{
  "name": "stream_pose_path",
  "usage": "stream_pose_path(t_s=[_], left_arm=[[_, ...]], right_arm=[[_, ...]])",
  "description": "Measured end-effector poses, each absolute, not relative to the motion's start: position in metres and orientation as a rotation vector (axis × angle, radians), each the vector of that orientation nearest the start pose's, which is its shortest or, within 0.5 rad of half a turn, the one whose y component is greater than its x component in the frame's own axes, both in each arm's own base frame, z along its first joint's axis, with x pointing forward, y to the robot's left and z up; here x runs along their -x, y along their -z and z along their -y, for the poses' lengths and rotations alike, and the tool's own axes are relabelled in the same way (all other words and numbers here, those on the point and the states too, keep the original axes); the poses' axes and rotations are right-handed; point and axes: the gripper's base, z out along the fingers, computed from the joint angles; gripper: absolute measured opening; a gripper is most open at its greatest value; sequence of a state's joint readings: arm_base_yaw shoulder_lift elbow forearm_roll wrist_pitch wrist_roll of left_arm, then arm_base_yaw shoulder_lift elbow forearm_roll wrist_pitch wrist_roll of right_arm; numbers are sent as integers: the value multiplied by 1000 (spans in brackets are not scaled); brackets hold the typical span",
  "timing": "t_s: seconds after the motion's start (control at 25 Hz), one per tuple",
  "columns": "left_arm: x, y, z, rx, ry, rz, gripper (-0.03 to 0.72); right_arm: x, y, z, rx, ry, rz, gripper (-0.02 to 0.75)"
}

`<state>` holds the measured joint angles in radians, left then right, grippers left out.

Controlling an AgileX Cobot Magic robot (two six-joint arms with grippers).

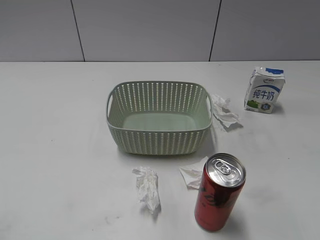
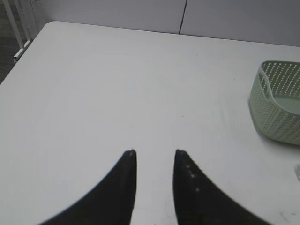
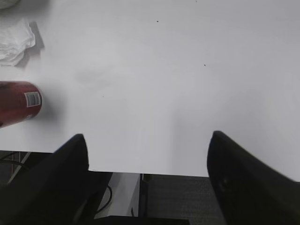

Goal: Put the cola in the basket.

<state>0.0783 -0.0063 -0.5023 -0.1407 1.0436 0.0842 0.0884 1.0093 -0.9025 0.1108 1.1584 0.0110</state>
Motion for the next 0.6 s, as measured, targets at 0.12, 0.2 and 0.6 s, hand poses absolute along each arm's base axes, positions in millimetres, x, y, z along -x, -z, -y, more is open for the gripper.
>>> stream_pose_path(t_s=[0.12, 0.2, 0.6], left_arm=[[5, -280, 11, -12, 64, -2011, 217], [5, -280, 11, -12, 64, -2011, 217], [5, -280, 11, -12, 64, -2011, 217]], right_arm=[[-194, -306, -31, 107, -182, -2833, 594], [-206, -300, -41, 163, -186, -2885, 593], [-217, -305, -146, 593, -306, -2888, 591]])
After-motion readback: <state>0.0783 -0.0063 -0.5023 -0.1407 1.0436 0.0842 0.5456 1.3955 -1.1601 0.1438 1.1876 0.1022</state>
